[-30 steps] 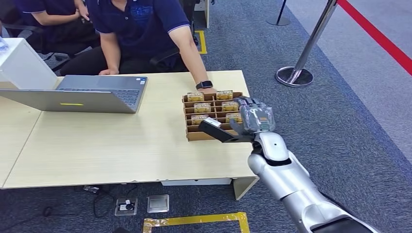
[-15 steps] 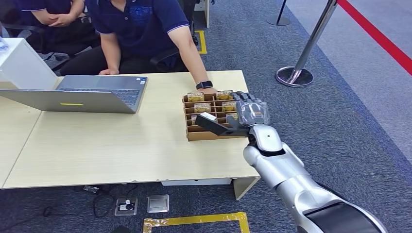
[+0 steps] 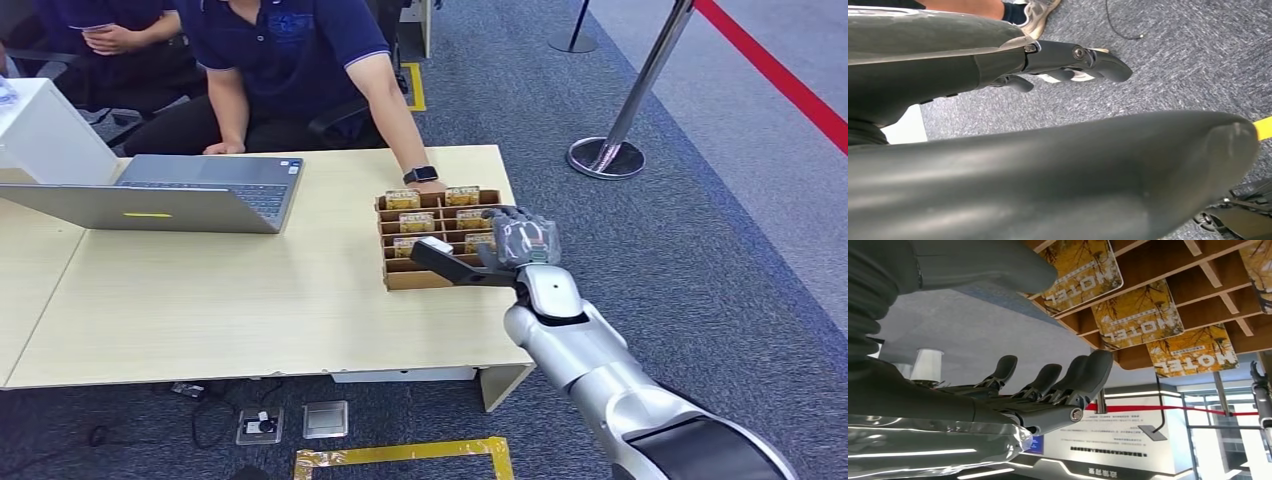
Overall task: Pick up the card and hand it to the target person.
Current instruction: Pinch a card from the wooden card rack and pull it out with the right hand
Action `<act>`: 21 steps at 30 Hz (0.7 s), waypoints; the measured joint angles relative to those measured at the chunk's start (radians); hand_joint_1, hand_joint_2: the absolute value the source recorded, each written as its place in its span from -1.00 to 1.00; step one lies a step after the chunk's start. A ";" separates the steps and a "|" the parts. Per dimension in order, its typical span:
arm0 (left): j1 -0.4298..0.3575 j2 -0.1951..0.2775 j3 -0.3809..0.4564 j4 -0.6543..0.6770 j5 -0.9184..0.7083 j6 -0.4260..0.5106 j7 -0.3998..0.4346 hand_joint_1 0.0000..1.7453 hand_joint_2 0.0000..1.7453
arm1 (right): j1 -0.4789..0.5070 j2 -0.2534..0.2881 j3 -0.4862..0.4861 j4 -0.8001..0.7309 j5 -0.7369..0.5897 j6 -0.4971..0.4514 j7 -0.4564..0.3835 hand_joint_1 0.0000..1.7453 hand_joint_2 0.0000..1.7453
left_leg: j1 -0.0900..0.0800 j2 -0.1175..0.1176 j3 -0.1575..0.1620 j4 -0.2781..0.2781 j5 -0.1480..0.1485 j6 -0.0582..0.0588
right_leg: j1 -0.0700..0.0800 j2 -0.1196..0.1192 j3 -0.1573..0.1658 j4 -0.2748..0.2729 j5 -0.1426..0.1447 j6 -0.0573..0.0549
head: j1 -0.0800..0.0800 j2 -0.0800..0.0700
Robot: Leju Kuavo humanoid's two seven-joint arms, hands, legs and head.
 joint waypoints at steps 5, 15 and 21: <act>0.000 0.000 0.000 0.000 0.000 0.000 0.000 -1.00 -1.00 | 0.000 0.000 0.000 0.001 0.000 0.000 0.000 0.06 1.00 | 0.000 0.000 0.000 0.000 0.000 0.000 | 0.000 0.000 0.000 0.000 0.000 0.000 | 0.000 0.000; 0.000 0.000 0.000 0.000 0.000 0.000 0.000 -1.00 -1.00 | 0.000 0.000 0.000 0.002 0.000 0.000 0.000 0.14 1.00 | 0.000 0.000 0.000 0.000 0.000 0.000 | 0.000 0.000 0.000 0.000 0.000 0.000 | 0.000 0.000; 0.000 0.000 0.000 0.000 0.000 0.000 0.000 -1.00 -1.00 | -0.001 0.000 0.000 0.002 0.000 0.000 0.000 0.18 1.00 | 0.000 0.000 0.000 0.000 0.000 0.000 | 0.000 0.000 0.000 0.000 0.000 0.000 | 0.000 0.000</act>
